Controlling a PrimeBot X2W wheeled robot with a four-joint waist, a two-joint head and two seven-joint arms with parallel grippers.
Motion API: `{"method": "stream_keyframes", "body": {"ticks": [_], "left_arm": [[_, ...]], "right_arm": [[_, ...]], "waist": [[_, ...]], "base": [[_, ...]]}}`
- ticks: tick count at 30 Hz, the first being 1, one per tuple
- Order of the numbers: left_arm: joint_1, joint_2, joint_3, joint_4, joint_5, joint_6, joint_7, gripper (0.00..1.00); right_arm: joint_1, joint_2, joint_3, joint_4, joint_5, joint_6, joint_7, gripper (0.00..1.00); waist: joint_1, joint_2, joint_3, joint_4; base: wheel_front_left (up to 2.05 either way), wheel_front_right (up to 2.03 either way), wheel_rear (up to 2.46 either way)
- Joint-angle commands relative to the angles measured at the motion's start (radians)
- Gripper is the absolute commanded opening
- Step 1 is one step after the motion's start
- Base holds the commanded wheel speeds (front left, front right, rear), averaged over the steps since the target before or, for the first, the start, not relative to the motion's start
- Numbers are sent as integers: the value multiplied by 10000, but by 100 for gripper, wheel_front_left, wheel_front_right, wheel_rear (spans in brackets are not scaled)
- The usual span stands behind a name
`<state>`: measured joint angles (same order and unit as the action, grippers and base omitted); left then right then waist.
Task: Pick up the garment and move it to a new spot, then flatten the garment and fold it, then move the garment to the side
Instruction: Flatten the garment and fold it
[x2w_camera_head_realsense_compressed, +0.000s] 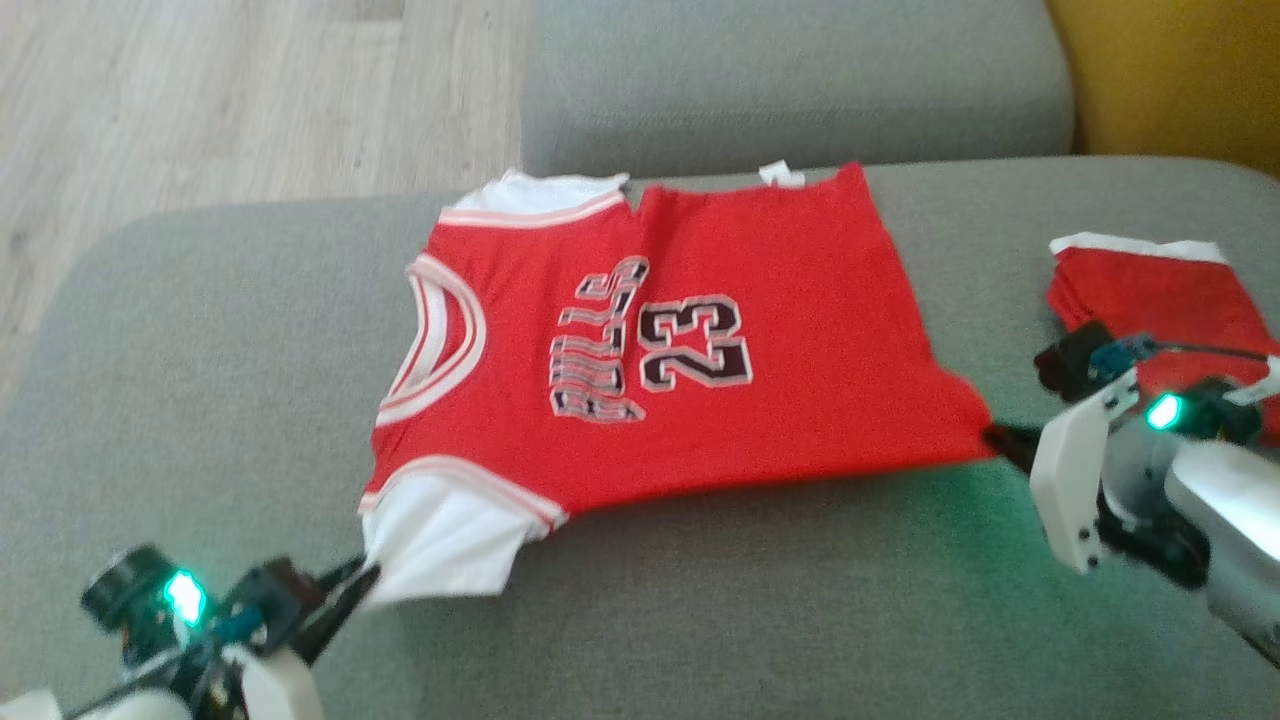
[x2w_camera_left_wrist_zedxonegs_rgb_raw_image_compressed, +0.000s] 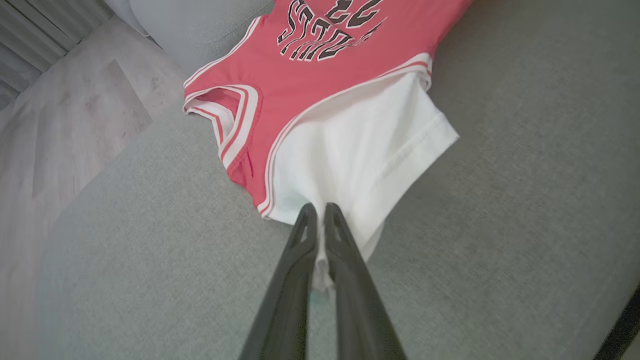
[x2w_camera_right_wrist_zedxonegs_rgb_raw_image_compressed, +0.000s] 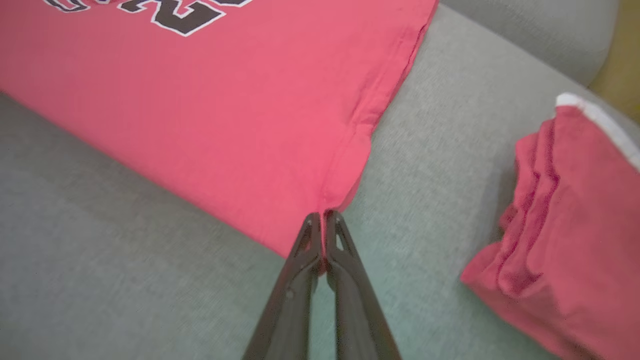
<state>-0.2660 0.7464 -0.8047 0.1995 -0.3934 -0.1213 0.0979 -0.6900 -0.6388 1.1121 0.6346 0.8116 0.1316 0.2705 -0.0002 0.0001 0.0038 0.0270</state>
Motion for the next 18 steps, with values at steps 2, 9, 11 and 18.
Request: {"method": "stream_keyframes", "body": {"ticks": [2, 9, 11, 18], "left_arm": [[111, 893, 506, -929, -236, 374, 413, 0], [884, 1370, 655, -2477, -627, 1139, 1208, 0], [885, 1426, 739, -2736, -674, 1341, 1392, 0], [248, 1345, 893, -2543, -723, 1340, 1829, 0]], "right_arm": [[200, -793, 338, -1059, 823, -9, 457, 0], [313, -1737, 701, -2788, 1957, -9, 1237, 0], [270, -1845, 622, -2995, 2048, -9, 1243, 0], [-49, -1564, 253, -2826, 1998, -9, 1066, 0]], "waist": [[2, -1, -285, -141], [2, -1, -437, -286], [2, -1, -394, -327], [2, -1, 3, -377]], "base": [[0, 0, 0], [0, 0, 0], [0, 0, 0], [0, 0, 0]]}}
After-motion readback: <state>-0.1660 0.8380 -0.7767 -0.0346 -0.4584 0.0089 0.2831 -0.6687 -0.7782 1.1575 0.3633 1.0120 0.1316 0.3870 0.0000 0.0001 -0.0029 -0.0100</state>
